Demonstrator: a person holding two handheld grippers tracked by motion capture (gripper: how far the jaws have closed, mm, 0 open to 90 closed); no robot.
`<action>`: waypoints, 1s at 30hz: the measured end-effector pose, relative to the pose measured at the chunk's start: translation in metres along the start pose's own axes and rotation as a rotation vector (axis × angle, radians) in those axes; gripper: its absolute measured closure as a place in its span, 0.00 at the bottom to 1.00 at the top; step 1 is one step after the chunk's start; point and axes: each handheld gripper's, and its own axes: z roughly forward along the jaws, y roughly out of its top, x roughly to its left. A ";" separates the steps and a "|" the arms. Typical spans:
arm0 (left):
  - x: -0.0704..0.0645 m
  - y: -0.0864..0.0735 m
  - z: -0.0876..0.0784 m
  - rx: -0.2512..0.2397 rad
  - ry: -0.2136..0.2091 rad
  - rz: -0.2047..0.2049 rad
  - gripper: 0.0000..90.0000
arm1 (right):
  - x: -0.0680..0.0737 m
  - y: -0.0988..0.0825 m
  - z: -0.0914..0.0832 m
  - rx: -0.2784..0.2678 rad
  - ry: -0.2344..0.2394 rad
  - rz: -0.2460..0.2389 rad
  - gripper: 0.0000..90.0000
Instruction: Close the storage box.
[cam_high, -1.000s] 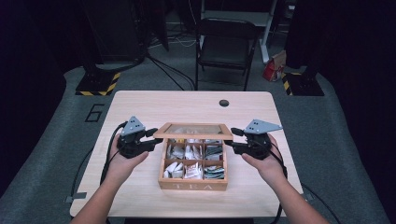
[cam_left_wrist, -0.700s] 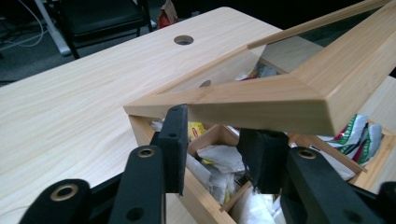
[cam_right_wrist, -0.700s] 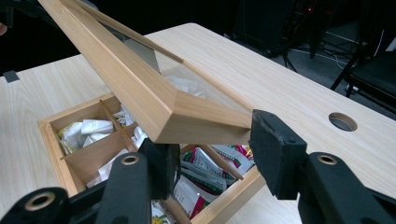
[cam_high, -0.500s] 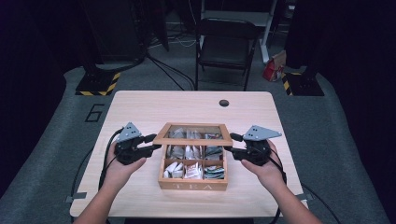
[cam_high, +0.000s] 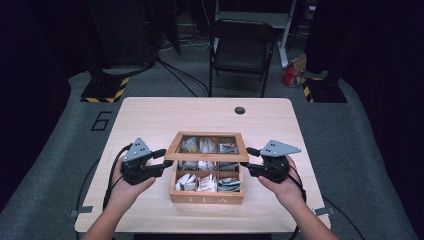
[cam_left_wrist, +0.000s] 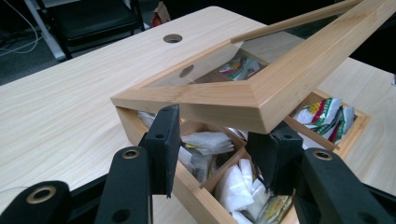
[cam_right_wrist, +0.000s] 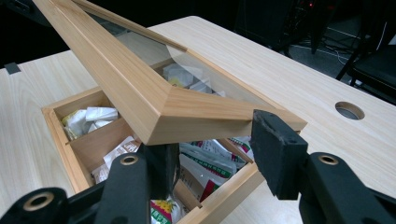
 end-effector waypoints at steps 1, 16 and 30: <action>-0.001 -0.001 0.000 0.002 -0.004 -0.002 0.61 | 0.001 -0.001 -0.001 0.010 0.002 -0.001 0.57; -0.011 -0.012 -0.004 0.001 0.001 0.015 0.61 | 0.007 -0.014 -0.001 0.004 -0.005 -0.018 0.57; -0.018 -0.028 -0.003 0.012 -0.002 0.027 0.61 | 0.020 -0.028 -0.009 0.017 0.025 0.018 0.56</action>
